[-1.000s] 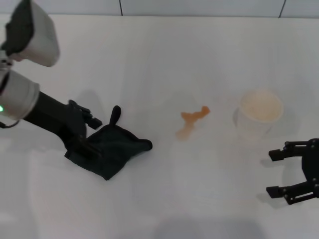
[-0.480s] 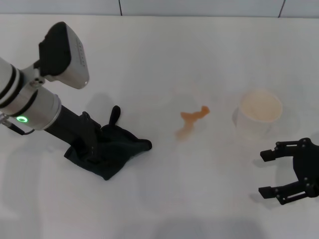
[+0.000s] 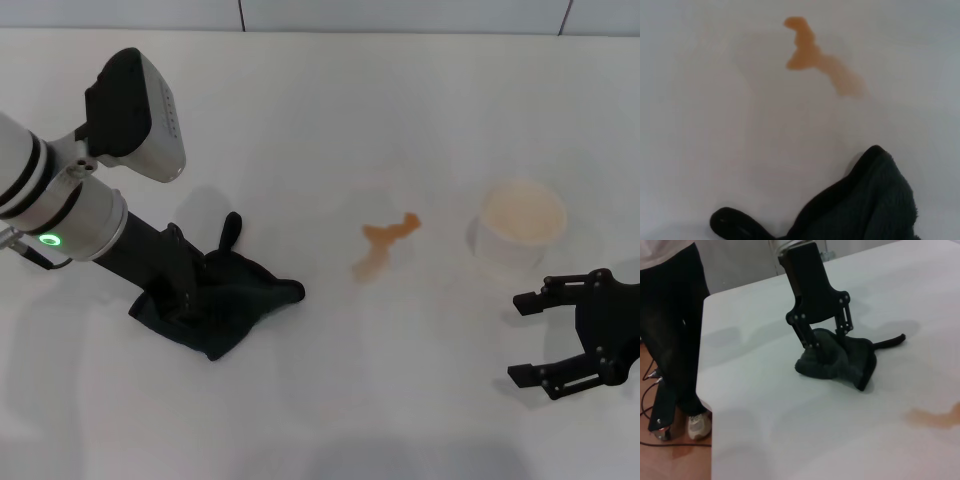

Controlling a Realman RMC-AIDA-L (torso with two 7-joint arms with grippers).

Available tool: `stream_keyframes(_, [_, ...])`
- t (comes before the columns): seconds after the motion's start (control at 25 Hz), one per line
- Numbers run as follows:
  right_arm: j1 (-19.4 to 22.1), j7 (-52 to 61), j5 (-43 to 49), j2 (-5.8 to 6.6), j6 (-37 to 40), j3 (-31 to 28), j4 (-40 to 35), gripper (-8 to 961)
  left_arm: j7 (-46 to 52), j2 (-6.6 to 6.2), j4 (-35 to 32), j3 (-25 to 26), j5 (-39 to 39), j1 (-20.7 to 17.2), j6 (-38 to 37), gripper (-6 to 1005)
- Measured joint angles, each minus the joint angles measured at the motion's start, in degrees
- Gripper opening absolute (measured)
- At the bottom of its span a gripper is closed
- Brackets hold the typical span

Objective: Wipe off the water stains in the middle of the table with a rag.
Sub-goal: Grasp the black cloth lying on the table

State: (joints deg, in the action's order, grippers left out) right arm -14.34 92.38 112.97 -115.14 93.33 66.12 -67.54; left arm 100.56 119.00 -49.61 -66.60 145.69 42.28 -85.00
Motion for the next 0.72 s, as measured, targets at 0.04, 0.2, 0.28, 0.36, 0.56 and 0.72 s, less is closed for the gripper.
stream_keyframes(0.04, [0.0,0.0,0.0,0.0,-0.2,0.0,0.0,873,0.0,0.0,-0.1,0.0,0.0,0.0,0.0,565])
stream_keyframes(0.2, [-0.2,0.3,0.0,0.0,-0.5,0.0,0.1,872,0.2,0.0,-0.3,0.0,0.0,0.4,0.0,420])
stream_keyframes(0.28, [-0.3,0.5,0.1,0.0,-0.5,0.1,0.2,872,0.3,0.0,-0.3,0.0,0.0,0.4,0.0,340])
stream_keyframes(0.36, [-0.5,0.5,0.0,0.01,-0.5,0.2,0.4,872,0.4,0.0,-0.2,0.0,0.1,0.5,0.0,259])
stream_keyframes(0.56, [-0.6,0.6,-0.1,0.0,-0.6,0.4,0.5,872,0.5,0.0,0.0,-0.4,0.4,0.5,0.0,140])
stream_keyframes(0.72, [-0.6,1.3,-0.2,0.0,-0.6,0.6,0.5,873,0.9,0.0,-0.4,-0.6,0.4,0.4,0.8,87])
